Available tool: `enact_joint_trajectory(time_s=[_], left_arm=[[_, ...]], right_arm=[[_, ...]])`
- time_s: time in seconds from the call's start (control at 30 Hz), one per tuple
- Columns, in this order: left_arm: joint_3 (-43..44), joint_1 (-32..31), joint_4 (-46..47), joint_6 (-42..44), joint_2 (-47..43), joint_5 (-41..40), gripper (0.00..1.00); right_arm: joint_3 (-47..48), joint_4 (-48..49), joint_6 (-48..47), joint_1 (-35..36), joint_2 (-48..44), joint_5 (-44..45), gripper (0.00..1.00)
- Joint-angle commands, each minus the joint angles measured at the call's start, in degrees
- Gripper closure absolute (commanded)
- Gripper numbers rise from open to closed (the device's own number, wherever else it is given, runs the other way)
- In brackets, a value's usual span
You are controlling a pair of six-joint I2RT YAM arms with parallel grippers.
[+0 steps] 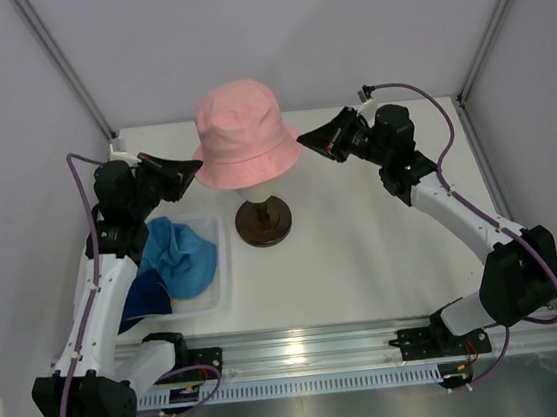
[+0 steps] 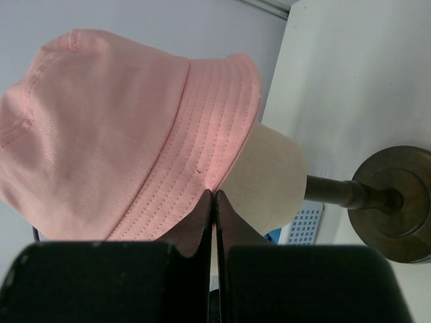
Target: Stack the hats
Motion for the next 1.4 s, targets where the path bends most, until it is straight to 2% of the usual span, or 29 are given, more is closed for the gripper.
enact_joint_trajectory(time_s=[0.0,0.1,0.17,0.23,0.27,0.33,0.37,0.47,0.5,0.53,0.57,0.6,0.7,0.77,0.83,0.87,0.93,1.03,1.13,1.17,1.23,1.37], left_arm=[[-2.2,0.4,-4.7,4.2,1.0,-2.6,0.99],[-2.1,0.3,-4.6,5.0,1.0,-2.4,0.99],[-1.8,0.3,-4.4,5.7,0.8,-2.5,0.94],[-0.2,0.4,-4.9,6.9,-0.1,-2.8,0.86],[0.2,0.4,-5.2,7.6,-0.4,-2.9,0.82],[3.1,0.4,-6.4,9.9,-1.6,-3.5,0.69],[4.0,0.5,-8.4,10.8,-2.1,-5.2,0.56],[8.0,1.0,-11.2,13.9,-5.2,-8.4,0.31],[9.0,1.6,-12.2,15.5,-6.2,-9.8,0.19],[10.1,1.8,-12.8,16.3,-7.4,-10.6,0.14],[11.5,2.1,-13.5,17.4,-9.7,-11.6,0.1],[12.0,2.4,-15.6,20.0,-10.9,-14.1,0.02],[14.8,2.4,-23.0,27.4,-15.7,-18.1,0.0],[14.6,2.4,-28.1,29.1,-18.3,-27.1,0.0],[10.2,2.4,-32.6,25.5,-23.4,-37.6,0.01],[7.9,2.4,-32.4,24.3,-25.5,-39.5,0.01],[0.5,2.4,-34.9,21.1,-29.7,-43.1,0.01],[-5.0,2.4,-37.1,20.6,-29.9,-42.7,0.0],[-7.4,2.4,-37.0,22.6,-26.8,-37.8,0.01],[-7.8,2.4,-34.3,25.3,-25.9,-32.5,0.01],[-9.0,2.4,-32.3,26.4,-24.0,-28.2,0.02],[-11.6,2.2,-28.7,23.5,-19.1,-26.4,0.04]], right_arm=[[-1.6,-4.8,-3.5,-0.9,-0.3,2.0,1.0],[-1.4,-4.9,-4.1,-0.9,0.3,1.6,1.0],[-1.0,-5.0,-4.5,-1.0,0.4,1.5,1.0],[0.3,-6.0,-5.3,-1.1,0.4,0.9,1.0],[0.9,-6.5,-6.3,-1.3,0.4,0.6,0.95],[3.3,-8.4,-7.8,-2.0,-0.3,0.1,0.81],[4.3,-10.7,-9.9,-2.3,-0.6,0.1,0.58],[9.6,-16.5,-15.0,-4.2,-2.1,0.5,0.14],[10.6,-19.4,-17.5,-5.1,-2.8,0.7,0.07],[11.3,-20.2,-18.2,-7.4,-3.8,0.4,0.01],[11.1,-20.7,-18.5,-8.8,-4.8,-0.3,0.01],[10.9,-21.1,-18.7,-10.4,-7.4,-1.3,0.01],[10.0,-25.6,-21.5,-16.6,-13.3,0.0,0.01],[5.8,-27.0,-23.9,-19.2,-16.8,1.9,0.01],[0.0,-24.1,-25.4,-19.3,-22.2,1.5,0.01],[-7.2,-19.2,-25.5,-19.3,-23.9,0.0,0.01],[-12.9,-16.3,-25.3,-19.2,-26.9,-2.1,0.01],[-18.2,-17.7,-27.3,-19.2,-27.7,-2.2,0.0],[-20.1,-19.9,-30.4,-18.6,-28.0,-1.8,0.01],[-20.4,-20.2,-31.2,-18.4,-28.5,-1.6,0.01],[-21.7,-19.8,-31.3,-17.9,-29.0,-1.5,0.01],[-22.9,-18.1,-30.6,-17.7,-29.9,-1.8,0.0]])
